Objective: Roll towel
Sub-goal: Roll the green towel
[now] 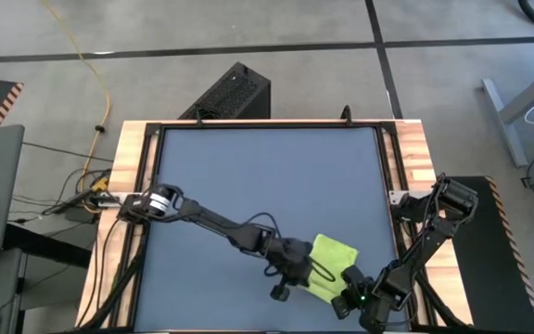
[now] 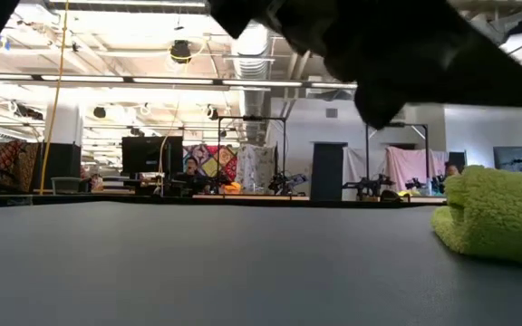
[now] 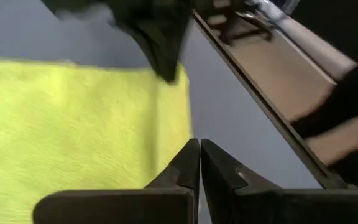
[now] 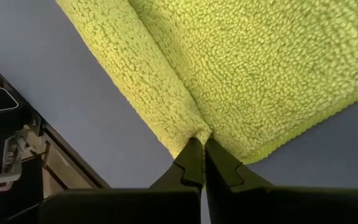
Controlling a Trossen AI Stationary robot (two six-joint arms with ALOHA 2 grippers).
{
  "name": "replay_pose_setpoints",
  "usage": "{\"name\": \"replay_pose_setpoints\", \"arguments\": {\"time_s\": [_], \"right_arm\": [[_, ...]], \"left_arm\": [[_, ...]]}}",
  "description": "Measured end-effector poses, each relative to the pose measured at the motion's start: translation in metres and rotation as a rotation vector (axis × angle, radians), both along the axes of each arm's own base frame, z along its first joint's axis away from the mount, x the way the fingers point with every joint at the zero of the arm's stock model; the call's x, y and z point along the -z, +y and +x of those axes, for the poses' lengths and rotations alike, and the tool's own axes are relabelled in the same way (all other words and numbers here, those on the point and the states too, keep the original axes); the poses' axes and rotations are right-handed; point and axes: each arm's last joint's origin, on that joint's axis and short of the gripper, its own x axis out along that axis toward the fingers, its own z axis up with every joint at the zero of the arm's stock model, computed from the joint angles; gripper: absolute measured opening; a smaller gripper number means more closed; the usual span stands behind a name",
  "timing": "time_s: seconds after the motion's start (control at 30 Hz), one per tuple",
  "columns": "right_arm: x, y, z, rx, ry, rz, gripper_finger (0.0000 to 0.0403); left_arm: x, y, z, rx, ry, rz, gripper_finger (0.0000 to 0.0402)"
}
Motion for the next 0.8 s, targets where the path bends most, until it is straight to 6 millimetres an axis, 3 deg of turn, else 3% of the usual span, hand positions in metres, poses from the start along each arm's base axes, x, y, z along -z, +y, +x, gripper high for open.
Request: {"name": "replay_pose_setpoints", "arguments": {"time_s": [0.33, 0.43, 0.57, 0.8], "right_arm": [[0.0, -0.001, 0.002, 0.0, 0.008, 0.007, 0.002], [0.0, -0.001, 0.001, -0.002, 0.01, 0.005, 0.002], [0.0, -0.001, 0.002, -0.001, 0.011, 0.007, 0.002], [0.0, -0.001, 0.003, -0.006, 0.011, 0.013, 0.002]], "left_arm": [[0.0, -0.003, 0.0, -0.031, -0.009, -0.005, 0.0], [0.012, -0.012, 0.003, -0.027, -0.027, -0.023, 0.0], [0.038, -0.014, 0.004, -0.063, 0.083, -0.049, 0.0], [0.031, -0.014, 0.006, -0.05, 0.038, -0.082, 0.0]]}}
